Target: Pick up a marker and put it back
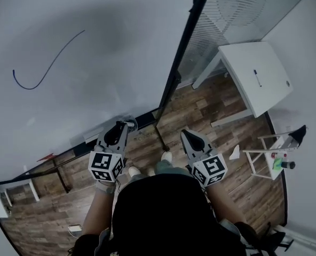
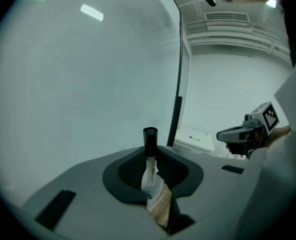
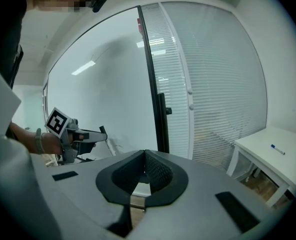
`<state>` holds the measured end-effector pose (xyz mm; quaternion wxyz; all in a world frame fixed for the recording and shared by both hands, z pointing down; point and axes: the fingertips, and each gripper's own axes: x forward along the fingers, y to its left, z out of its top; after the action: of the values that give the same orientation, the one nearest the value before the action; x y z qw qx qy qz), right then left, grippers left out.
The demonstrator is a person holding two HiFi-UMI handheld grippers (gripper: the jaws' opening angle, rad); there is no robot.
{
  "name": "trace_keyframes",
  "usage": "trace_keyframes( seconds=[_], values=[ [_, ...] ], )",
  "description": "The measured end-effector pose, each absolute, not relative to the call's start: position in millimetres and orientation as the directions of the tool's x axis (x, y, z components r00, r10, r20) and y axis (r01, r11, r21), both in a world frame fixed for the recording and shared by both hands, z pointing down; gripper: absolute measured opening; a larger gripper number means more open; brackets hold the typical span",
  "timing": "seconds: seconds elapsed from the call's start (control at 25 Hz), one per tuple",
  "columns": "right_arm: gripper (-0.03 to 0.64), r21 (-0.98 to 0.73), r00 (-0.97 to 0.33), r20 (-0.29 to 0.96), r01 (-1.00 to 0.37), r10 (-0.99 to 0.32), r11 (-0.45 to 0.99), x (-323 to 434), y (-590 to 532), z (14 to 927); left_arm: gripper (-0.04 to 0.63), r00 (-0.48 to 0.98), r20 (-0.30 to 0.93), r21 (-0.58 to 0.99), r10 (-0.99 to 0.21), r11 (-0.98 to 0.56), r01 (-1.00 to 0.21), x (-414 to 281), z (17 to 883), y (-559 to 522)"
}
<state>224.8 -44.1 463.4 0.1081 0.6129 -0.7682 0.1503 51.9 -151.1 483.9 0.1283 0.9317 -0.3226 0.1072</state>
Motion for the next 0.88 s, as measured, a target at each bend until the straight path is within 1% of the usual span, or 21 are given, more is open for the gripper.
trace_keyframes(
  seconds=[0.36, 0.88],
  values=[
    [0.029, -0.115, -0.159, 0.394, -0.986, -0.905, 0.123, 246, -18, 479, 0.077, 0.764, 0.351, 0.174, -0.541, -0.764, -0.621, 63, 518, -151],
    [0.029, -0.131, -0.137, 0.437, -0.988, -0.889, 0.088, 248, -11, 497, 0.077, 0.751, 0.422, 0.199, -0.508, -0.756, -0.624, 65, 559, -151]
  ],
)
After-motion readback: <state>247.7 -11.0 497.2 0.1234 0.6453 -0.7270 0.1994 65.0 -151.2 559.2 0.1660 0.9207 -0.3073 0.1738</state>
